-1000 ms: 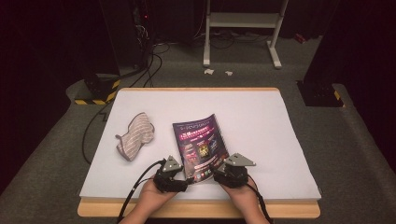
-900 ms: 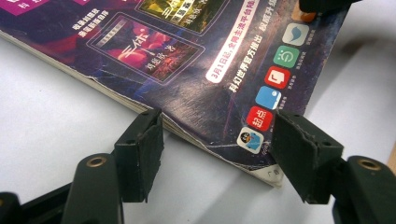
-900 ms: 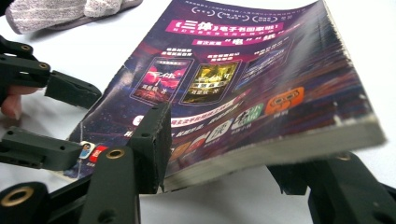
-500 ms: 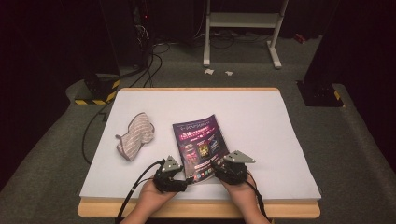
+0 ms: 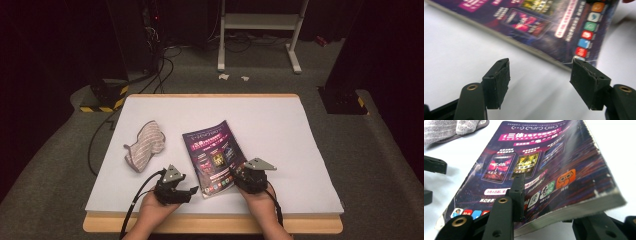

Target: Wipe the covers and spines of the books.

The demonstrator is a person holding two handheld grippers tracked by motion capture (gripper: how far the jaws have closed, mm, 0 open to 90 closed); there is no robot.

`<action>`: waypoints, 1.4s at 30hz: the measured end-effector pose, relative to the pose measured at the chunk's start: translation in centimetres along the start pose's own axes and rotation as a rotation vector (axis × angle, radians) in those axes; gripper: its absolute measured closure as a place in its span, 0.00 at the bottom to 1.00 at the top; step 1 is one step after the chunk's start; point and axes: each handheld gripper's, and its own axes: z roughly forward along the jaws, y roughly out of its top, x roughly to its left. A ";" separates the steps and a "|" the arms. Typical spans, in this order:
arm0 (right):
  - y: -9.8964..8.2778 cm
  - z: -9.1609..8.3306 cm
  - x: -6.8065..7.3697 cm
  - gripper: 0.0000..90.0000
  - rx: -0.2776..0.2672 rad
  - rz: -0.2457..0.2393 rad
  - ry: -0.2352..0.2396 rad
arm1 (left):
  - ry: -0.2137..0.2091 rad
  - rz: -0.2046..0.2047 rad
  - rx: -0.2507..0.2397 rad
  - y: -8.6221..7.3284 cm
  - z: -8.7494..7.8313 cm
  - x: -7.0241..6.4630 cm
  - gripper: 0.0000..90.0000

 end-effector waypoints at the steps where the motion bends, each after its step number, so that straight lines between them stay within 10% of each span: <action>1: 0.1 0.0 -0.1 0.73 -0.003 -0.002 -0.002 | 0.006 -0.009 -0.002 -0.1 -0.2 0.3 0.35; 42: 2.5 -1.1 -1.4 0.93 -0.126 -0.019 -0.020 | 0.083 -0.059 -0.033 -1.3 -2.4 2.2 0.36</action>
